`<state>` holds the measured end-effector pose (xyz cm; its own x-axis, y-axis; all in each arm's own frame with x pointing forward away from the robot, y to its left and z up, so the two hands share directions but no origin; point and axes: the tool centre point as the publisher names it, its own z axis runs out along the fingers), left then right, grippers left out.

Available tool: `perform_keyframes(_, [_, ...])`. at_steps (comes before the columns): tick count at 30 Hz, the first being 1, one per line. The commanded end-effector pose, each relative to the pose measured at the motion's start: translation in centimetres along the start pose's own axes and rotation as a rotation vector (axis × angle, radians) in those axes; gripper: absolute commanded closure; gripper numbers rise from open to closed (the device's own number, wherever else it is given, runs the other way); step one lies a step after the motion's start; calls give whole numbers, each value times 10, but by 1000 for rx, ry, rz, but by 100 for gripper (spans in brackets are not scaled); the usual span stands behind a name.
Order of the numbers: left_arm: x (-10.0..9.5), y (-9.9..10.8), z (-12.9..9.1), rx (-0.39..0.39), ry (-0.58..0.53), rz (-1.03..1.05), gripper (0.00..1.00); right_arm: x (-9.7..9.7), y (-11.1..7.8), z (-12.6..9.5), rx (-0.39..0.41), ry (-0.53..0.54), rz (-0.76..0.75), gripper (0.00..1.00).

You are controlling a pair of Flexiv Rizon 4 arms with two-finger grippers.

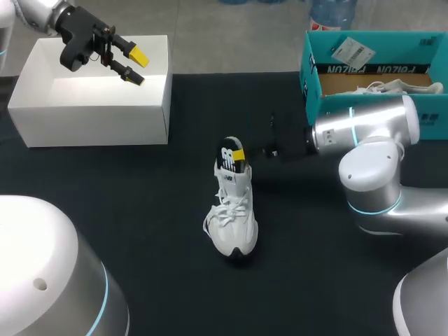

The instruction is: Take the shoe out of the shoebox, open the shoe tongue, remove and reinsert the insole, then place the shoe into the shoebox

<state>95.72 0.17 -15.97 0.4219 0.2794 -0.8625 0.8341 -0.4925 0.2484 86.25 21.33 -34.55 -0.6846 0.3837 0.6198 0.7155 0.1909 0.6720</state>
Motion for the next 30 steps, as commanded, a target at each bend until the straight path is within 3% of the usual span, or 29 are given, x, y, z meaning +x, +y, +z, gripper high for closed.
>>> perform_keyframes(1, [-1, 0, 0, 2, 4, 0, 0, 6, -14, 5, -15, -5, 12, 100])
perform_keyframes(7, [-1, 0, 0, 2, 4, 0, 0, 8, -19, 4, -20, -8, 27, 100])
perform_keyframes(8, [-1, 0, 0, 2, 4, 0, 0, 8, -18, 4, -21, -9, 27, 92])
perform_keyframes(9, [-1, 0, 0, 2, 4, 0, 0, 9, -16, 3, -22, -10, 24, 75])
perform_keyframes(11, [-1, 0, 0, 2, 4, 0, 0, 8, -12, 0, -25, -16, 7, 58])
perform_keyframes(14, [-1, 0, 0, 2, 4, 0, 0, 5, -1, -3, -25, -25, -17, 53])
perform_keyframes(22, [-1, 0, 0, 2, 4, 0, 0, -9, 19, 1, 0, -7, -48, 56])
perform_keyframes(25, [-1, 0, 0, 2, 4, 0, 0, -12, 19, 3, 5, 0, -47, 62])
perform_keyframes(27, [-1, 0, 0, 2, 4, 0, 0, -13, 17, 4, 10, 6, -42, 78])
perform_keyframes(28, [-1, 0, 0, 2, 4, 0, 0, -13, 16, 4, 12, 8, -38, 100])
perform_keyframes(30, [-1, 0, 0, 2, 4, 0, 0, -12, 12, 4, 15, 6, -29, 100])
